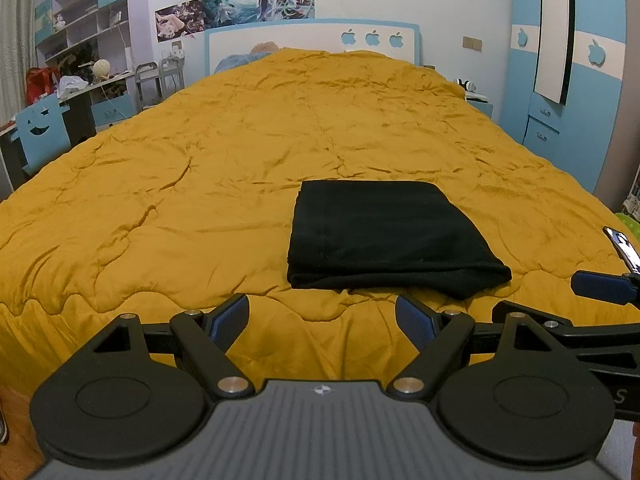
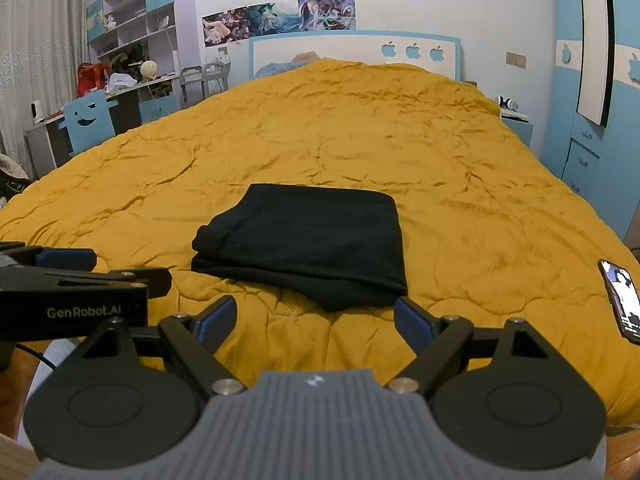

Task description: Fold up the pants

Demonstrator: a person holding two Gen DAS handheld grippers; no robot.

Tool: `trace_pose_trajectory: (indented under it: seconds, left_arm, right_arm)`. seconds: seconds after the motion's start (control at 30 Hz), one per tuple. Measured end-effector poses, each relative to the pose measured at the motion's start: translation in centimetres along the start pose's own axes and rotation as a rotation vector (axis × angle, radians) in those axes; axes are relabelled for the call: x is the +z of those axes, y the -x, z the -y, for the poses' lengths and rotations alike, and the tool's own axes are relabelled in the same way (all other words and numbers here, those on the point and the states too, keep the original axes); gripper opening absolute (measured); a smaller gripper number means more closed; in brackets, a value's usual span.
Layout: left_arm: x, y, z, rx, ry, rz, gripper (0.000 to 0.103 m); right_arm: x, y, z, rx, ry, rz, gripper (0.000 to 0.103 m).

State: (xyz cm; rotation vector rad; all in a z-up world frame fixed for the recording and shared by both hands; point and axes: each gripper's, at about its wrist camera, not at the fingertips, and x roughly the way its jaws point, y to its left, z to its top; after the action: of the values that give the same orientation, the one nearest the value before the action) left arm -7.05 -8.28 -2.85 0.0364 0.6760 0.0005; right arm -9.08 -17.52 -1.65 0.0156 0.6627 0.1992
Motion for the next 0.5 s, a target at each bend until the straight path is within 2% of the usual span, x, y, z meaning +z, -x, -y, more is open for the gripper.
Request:
trace_pose_trajectory:
  seconds: [0.5]
  left_arm:
    - [0.18, -0.27, -0.33, -0.006, 0.000, -0.008, 0.097]
  right_arm:
    - [0.25, -0.28, 0.15, 0.002, -0.007, -0.007, 0.082]
